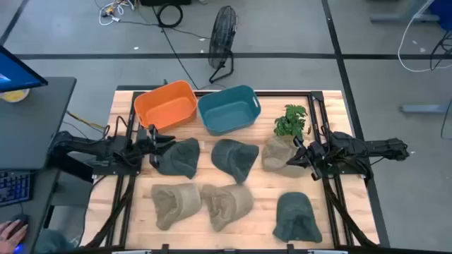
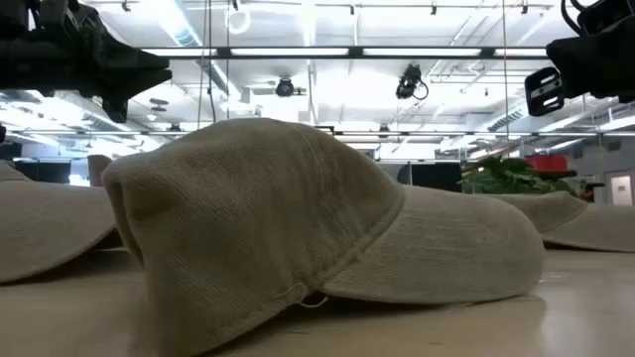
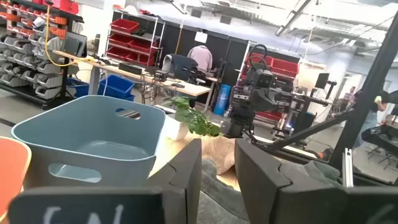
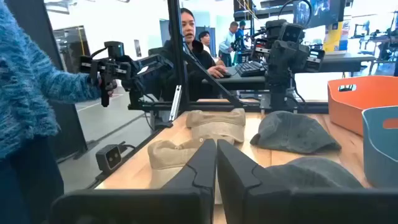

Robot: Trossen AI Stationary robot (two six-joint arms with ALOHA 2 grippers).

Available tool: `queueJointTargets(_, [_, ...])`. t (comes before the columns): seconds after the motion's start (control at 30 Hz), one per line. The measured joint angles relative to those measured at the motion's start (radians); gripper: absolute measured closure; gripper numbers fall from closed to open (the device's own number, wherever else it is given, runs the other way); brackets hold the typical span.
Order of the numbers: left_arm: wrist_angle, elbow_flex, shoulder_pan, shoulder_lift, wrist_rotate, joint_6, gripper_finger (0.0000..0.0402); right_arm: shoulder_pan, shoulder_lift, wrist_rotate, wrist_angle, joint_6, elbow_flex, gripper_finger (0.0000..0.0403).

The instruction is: Pick & Place hat

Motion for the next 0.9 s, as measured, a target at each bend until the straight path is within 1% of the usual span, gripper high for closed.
queueJointTargets(0.23, [0.0, 0.0, 0.0, 0.0, 0.0, -0.001, 0.0303, 0.0, 0.0, 0.004, 0.0, -0.013, 0.0, 0.0382])
queueJointTargets(0.4, [0.001, 0.0, 0.0, 0.0, 0.0, -0.001, 0.0303, 0.0, 0.0, 0.052, -0.005, -0.12, 0.0, 0.0382])
queueJointTargets(0.6, [0.048, 0.0, 0.0, 0.0, 0.002, 0.0, 0.0303, 0.0, 0.0, 0.104, 0.01, -0.049, 0.0, 0.0382])
queueJointTargets(0.67, [0.064, 0.0, 0.0, 0.0, 0.013, 0.017, 0.0303, 0.0, 0.0, 0.109, 0.063, -0.047, 0.0, 0.0382])
queueJointTargets(0.8, [0.096, 0.008, 0.0, 0.0, 0.038, 0.054, 0.0303, 0.0, 0.0, 0.11, 0.236, -0.092, 0.0, 0.0382])
queueJointTargets(0.9, [0.095, 0.05, 0.0, 0.0, 0.041, 0.082, 0.0303, 0.0, 0.0, 0.156, 0.358, -0.088, 0.0, 0.0382])
